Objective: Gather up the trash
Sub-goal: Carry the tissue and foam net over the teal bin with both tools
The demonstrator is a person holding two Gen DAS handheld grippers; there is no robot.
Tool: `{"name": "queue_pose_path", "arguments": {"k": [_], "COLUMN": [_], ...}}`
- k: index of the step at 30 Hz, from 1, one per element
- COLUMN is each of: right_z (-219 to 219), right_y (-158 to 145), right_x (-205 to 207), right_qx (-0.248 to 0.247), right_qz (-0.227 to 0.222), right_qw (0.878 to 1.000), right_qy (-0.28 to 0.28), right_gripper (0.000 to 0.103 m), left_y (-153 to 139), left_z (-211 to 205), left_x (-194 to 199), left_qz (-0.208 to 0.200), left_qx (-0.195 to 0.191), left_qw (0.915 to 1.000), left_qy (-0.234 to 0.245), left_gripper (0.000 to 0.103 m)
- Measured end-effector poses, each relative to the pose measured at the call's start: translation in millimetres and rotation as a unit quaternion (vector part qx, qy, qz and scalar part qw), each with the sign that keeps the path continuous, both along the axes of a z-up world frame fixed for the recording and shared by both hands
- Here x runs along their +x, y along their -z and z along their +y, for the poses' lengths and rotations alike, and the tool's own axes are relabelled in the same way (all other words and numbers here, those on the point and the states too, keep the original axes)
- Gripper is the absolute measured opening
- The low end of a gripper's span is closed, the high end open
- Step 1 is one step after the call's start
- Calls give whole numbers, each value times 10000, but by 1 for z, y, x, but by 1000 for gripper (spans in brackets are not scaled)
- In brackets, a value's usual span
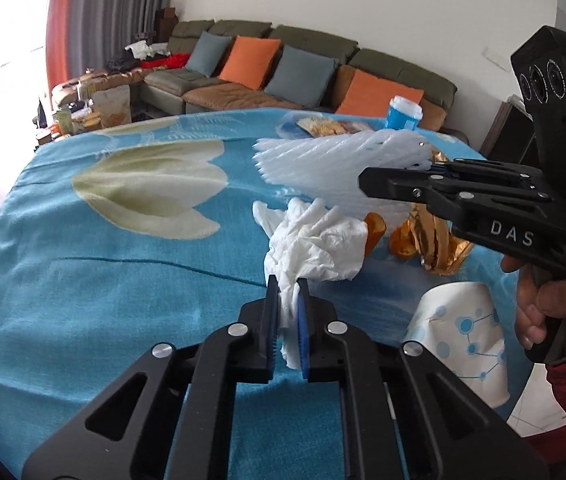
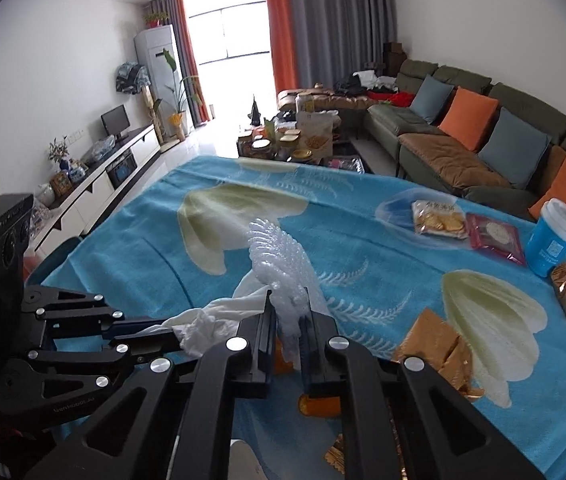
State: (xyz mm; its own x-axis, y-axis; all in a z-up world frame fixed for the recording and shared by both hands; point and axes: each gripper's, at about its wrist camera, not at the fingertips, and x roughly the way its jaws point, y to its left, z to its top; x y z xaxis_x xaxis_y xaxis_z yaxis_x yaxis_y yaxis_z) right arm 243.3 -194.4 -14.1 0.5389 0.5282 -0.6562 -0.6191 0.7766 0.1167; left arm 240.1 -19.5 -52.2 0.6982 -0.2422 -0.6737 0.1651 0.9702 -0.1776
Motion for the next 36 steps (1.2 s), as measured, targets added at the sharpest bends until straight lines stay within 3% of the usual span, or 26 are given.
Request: {"name": "queue_pose_path", "arguments": {"k": [14,36], "right_z": [0,28], "right_y": [-45,-64], "right_x": [-33,-125], "right_qx": [594,1155], "right_qz": [-364,-455], "right_qw": [9976,9911], "right_qy": [1,-475], "right_gripper": [8,8], "left_y": [-47,-102], "left_z": [35,83], "left_x": [-48,-176], "left_qz": [-641,-1358], "left_qx": [-117,-77], "left_qw": [9965,9799], "left_qy": [-525,-1461], "left_gripper": [8,8]}}
